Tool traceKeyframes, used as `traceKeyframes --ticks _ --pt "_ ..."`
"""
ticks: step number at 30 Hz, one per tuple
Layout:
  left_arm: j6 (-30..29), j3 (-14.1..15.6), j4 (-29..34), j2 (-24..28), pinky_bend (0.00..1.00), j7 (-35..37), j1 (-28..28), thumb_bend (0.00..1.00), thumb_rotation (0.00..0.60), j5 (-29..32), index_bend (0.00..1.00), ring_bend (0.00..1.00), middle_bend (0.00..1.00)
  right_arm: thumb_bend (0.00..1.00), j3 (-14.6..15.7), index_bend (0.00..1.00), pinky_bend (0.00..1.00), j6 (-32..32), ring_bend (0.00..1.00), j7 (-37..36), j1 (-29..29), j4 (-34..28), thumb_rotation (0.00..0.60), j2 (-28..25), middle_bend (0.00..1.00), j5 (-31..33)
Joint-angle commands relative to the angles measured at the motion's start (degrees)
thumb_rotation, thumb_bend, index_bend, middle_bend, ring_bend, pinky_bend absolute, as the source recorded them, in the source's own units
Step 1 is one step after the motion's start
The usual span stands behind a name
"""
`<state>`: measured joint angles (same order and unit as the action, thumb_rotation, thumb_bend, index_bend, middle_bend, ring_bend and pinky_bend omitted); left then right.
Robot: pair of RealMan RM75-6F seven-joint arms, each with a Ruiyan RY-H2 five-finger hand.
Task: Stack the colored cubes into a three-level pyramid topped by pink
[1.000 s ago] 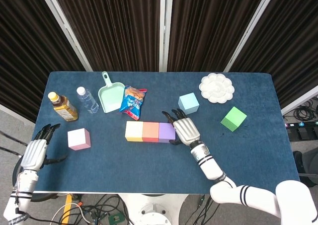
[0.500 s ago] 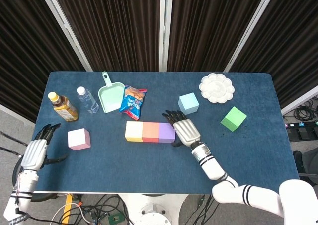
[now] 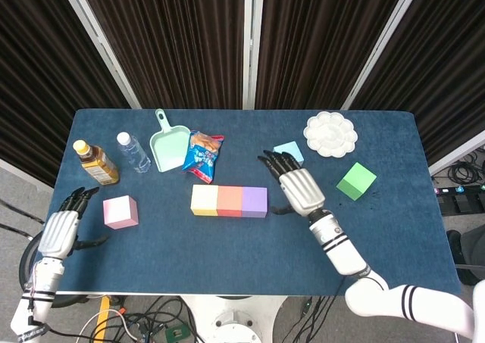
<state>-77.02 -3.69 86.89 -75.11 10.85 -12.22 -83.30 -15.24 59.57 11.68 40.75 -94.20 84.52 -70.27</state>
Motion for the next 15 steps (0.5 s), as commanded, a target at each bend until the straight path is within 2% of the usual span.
traceKeyframes --ticks 1,15 --pt "-0.1 0.1 0.2 -0.3 0.13 -0.3 -0.1 0.11 0.600 -0.1 0.09 0.03 0.12 0.00 -0.7 0.00 0.00 1.3 0.00 0.8 -1.1 -1.7 0.600 -3.1 0.00 0.1" --pt "0.2 0.2 1.5 0.0 0.13 -1.3 -0.4 0.11 0.600 -0.3 0.09 0.03 0.12 0.00 0.5 0.00 0.00 -5.4 0.00 12.4 2.8 6.9 0.600 -8.7 0.04 7.0"
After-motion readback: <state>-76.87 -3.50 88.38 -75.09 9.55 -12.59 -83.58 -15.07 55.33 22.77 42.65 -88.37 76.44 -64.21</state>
